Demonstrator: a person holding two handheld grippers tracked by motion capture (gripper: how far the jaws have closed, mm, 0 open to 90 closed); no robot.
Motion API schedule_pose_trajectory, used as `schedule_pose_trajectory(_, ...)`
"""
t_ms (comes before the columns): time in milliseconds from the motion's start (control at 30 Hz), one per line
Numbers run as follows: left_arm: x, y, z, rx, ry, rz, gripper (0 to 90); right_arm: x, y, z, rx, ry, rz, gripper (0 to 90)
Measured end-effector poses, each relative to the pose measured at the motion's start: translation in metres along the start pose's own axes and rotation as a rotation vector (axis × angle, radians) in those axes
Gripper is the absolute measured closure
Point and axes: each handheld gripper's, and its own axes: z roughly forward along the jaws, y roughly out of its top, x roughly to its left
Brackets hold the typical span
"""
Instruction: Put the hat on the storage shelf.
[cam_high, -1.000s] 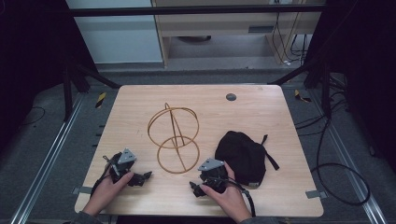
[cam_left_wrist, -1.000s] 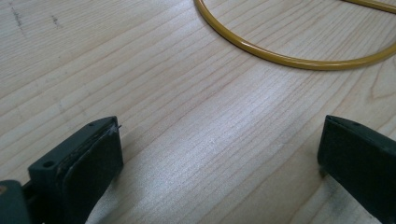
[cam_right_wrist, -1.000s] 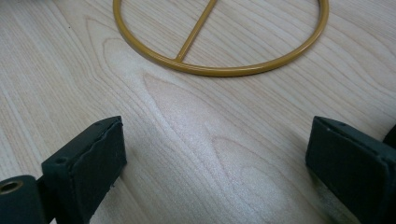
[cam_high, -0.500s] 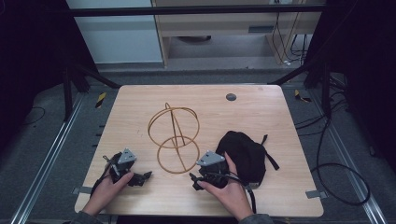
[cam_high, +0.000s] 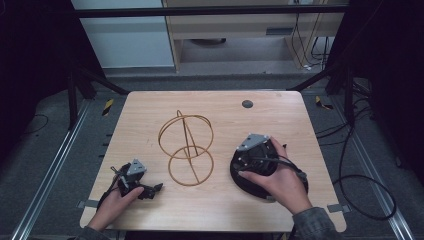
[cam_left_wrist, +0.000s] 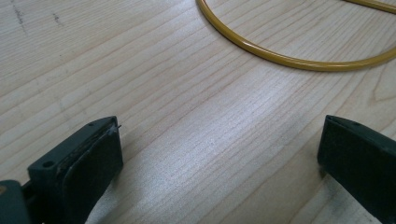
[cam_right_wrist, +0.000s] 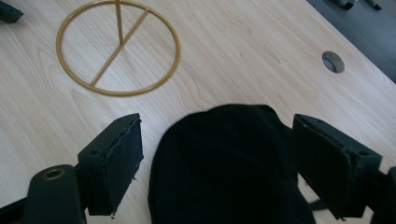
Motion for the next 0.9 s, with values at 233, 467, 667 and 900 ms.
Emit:
schedule_pose_trajectory(233, 0.000, 0.000, 0.000, 0.002, 0.000, -0.001, 0.0, -0.036, -0.009, -0.004, 0.110, 0.039, 0.069, 19.2)
schedule_pose_trajectory(467, 0.000, 0.001, 0.001, 0.002, 0.001, -0.003, 0.0, -0.062, -0.011, -0.001, 0.212, 0.041, 0.101, 22.6)
schedule_pose_trajectory(667, 0.000, 0.001, 0.001, 0.000, 0.002, -0.005, 0.0, -0.072, -0.011, -0.001, 0.256, 0.079, 0.110, 27.0)
schedule_pose_trajectory(900, 0.000, 0.002, 0.001, 0.003, 0.002, -0.005, 0.0, -0.079, -0.011, 0.011, 0.271, 0.123, 0.131, 21.6)
